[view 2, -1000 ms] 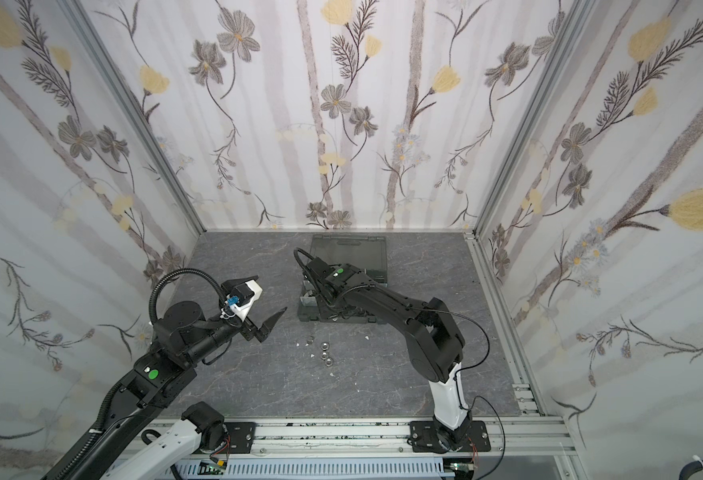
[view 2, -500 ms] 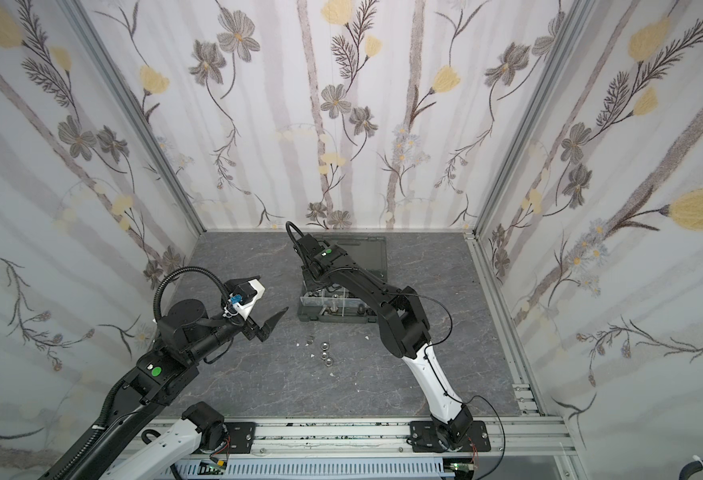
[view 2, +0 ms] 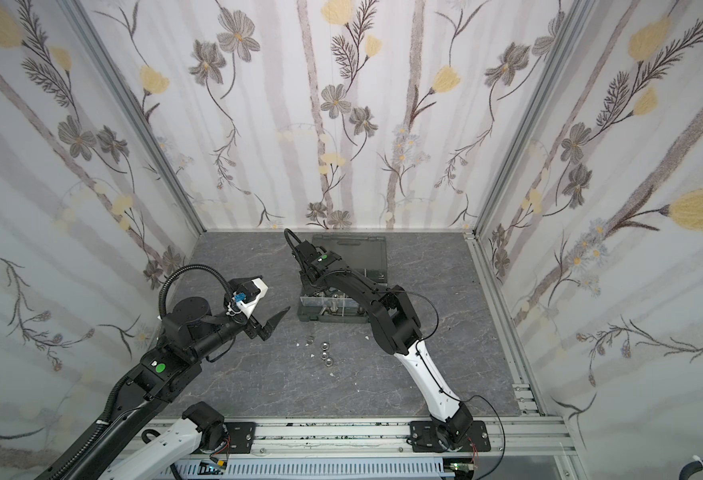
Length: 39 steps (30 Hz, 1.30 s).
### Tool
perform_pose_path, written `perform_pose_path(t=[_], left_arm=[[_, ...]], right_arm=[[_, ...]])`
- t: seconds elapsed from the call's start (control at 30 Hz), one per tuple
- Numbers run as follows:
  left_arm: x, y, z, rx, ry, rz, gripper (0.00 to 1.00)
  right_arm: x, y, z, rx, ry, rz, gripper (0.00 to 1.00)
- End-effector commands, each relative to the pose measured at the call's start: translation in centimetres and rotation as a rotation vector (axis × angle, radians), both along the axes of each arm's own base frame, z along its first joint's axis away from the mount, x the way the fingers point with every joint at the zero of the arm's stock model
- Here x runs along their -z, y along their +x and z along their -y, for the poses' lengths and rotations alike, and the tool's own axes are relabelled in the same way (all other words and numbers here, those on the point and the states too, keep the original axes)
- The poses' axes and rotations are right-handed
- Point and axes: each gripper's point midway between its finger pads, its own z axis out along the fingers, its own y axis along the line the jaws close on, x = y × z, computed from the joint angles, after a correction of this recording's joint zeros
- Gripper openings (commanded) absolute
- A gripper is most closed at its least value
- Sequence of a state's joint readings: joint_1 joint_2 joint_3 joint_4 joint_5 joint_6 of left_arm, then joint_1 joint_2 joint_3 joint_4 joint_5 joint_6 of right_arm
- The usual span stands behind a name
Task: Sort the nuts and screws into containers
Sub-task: 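Lower the wing nut into the compartment and open the right gripper, then move the open right gripper back down over the silver hex nuts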
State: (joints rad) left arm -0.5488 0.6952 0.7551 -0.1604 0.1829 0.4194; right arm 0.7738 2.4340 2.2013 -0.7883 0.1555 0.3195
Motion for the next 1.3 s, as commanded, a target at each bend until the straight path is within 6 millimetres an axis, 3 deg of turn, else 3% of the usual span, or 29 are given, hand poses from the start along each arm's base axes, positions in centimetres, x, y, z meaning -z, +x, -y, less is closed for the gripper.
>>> perform_pose_path(t=[0.0, 0.13, 0.37, 0.63, 0.77, 1.07, 1.17, 1.27], left_arm=[[-0.7, 0.4, 0.0, -0.009, -0.005, 0.028, 1.00], [-0.8, 0.5, 0.1, -0.007, -0.005, 0.026, 1.00], [-0.8, 0.6, 0.0, -0.014, 0.015, 0.028, 1.00], [-1.2, 0.7, 0.0, -0.013, 0.018, 0.035, 1.00], [-1.4, 0.6, -0.2, -0.020, 0.022, 0.037, 1.00], [-1.8, 0.6, -0.4, -0.029, 0.021, 0.057, 1.00], [-1.8, 0.4, -0.4, -0.023, 0.015, 0.056, 1.00], [-1.8, 0.2, -0.4, -0.020, 0.008, 0.055, 1.00]], right_arm=[[0.1, 0.2, -0.2, -0.015, -0.005, 0.010, 0.12], [-0.3, 0.3, -0.4, -0.024, 0.003, 0.020, 0.18], [-2.9, 0.3, -0.8, -0.046, 0.039, 0.051, 0.38], [-4.9, -1.2, -0.3, -0.049, 0.040, 0.028, 0.38], [-4.6, -4.5, 0.7, -0.042, -0.030, -0.008, 0.41], [-1.8, -15.4, -0.9, -0.057, 0.080, -0.220, 0.47], [0.1, -17.6, -0.8, -0.059, 0.057, -0.268, 0.46], [1.5, -18.5, -0.8, -0.037, 0.045, -0.290, 0.46]])
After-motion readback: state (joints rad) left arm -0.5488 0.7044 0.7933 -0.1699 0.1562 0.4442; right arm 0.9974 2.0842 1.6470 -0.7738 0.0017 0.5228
